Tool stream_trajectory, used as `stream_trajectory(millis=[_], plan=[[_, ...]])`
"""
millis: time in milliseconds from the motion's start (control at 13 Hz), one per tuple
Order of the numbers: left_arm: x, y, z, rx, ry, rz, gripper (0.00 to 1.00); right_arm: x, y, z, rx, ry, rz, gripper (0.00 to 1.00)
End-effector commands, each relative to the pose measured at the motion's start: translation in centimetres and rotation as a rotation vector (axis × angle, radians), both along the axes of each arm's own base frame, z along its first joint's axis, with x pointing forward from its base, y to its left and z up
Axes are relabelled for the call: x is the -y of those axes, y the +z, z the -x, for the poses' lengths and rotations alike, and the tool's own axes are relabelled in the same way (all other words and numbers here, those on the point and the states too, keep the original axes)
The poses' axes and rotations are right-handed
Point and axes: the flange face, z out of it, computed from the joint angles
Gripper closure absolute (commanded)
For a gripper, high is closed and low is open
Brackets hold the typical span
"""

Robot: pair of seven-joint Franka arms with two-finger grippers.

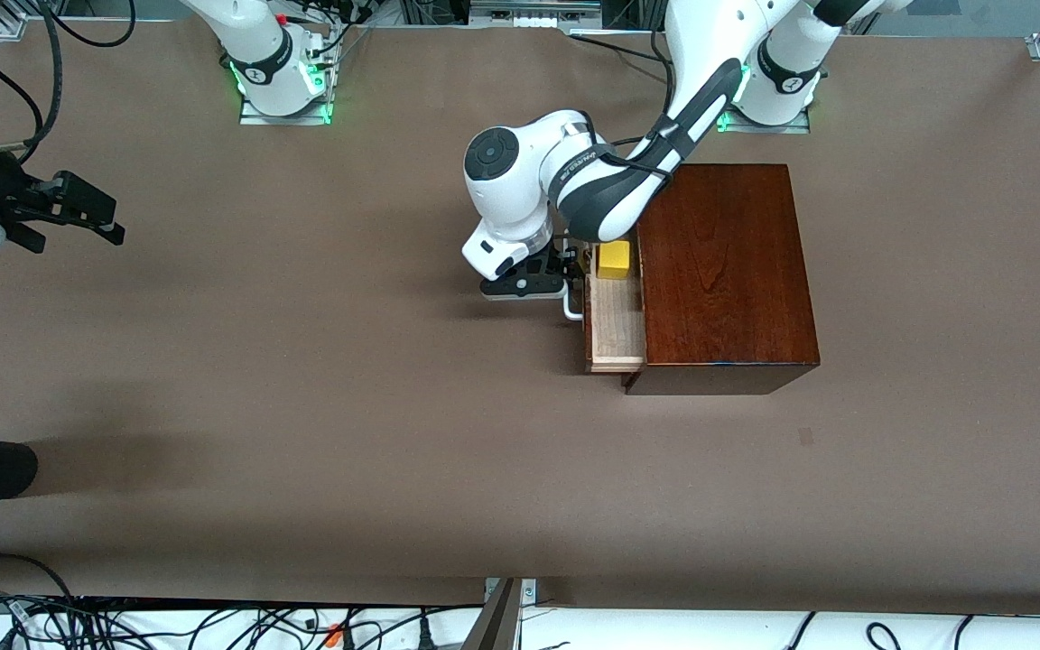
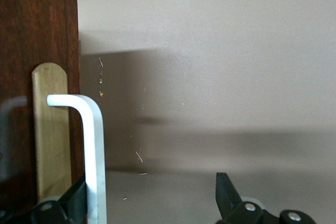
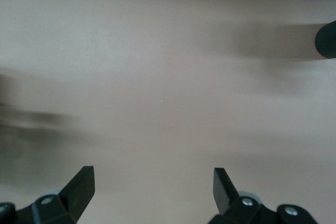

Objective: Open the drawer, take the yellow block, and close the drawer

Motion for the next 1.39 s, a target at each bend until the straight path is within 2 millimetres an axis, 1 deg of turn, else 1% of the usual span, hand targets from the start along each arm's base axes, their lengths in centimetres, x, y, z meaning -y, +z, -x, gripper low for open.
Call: stream_trajectory(millis=[0, 154, 309, 463, 772, 1003, 1080, 1157, 1235, 1312], plan=[[7.8, 1.7, 4.3, -0.046, 0.001, 0.162, 0.00, 1.1, 0.6, 0.3, -0.006, -0.022, -0.025, 0.00], [7.8, 1.7, 4.3, -0.048, 0.001, 0.162, 0.00, 1.2, 1.2, 0.6, 0.007, -0.022, -0.024, 0.00], [7.8, 1.7, 4.3, -0.048, 0.001, 0.162, 0.00, 1.2, 1.1, 0.6, 0.005, -0.020, -0.024, 0.00], [7.9, 2.2, 4.1, -0.041, 0.002, 0.170, 0.00, 1.2, 1.1, 0.5, 0.005, -0.020, -0.024, 0.00], [7.9, 2.2, 4.1, -0.042, 0.003, 0.171, 0.00, 1.2, 1.1, 0.6, 0.005, -0.019, -0.024, 0.00], [8.0, 2.6, 4.0, -0.041, 0.004, 0.178, 0.00, 0.9, 1.0, 0.6, 0.001, -0.011, -0.024, 0.00], [8.1, 3.9, 3.8, -0.045, 0.013, 0.176, 0.00, 0.9, 0.9, 0.7, -0.007, -0.012, -0.024, 0.00], [7.9, 6.2, 3.2, -0.046, 0.029, 0.161, 0.00, 0.8, 0.8, 0.8, -0.024, -0.012, -0.024, 0.00], [7.3, 8.9, 2.8, -0.046, 0.045, 0.142, 0.00, 0.8, 0.8, 1.0, -0.030, -0.010, -0.024, 0.00], [6.2, 11.8, 2.4, -0.049, 0.057, 0.114, 0.00, 0.8, 0.7, 1.0, -0.038, -0.011, -0.024, 0.00]])
